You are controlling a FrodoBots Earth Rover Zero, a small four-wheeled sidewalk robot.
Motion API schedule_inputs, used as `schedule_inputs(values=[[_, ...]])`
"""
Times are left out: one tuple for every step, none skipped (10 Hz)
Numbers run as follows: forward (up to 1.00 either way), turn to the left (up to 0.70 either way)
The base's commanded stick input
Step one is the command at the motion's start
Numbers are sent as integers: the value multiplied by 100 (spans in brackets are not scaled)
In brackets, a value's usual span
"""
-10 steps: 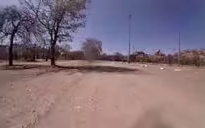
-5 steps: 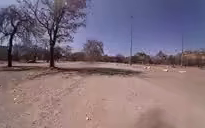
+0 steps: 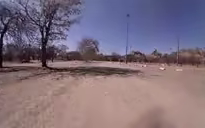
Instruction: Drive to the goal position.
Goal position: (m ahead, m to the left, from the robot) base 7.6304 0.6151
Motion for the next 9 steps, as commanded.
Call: schedule_inputs(values=[[100, 0], [100, 0], [100, 0], [100, 0], [100, 0], [100, 0], [100, 0], [100, 0], [100, 0]])
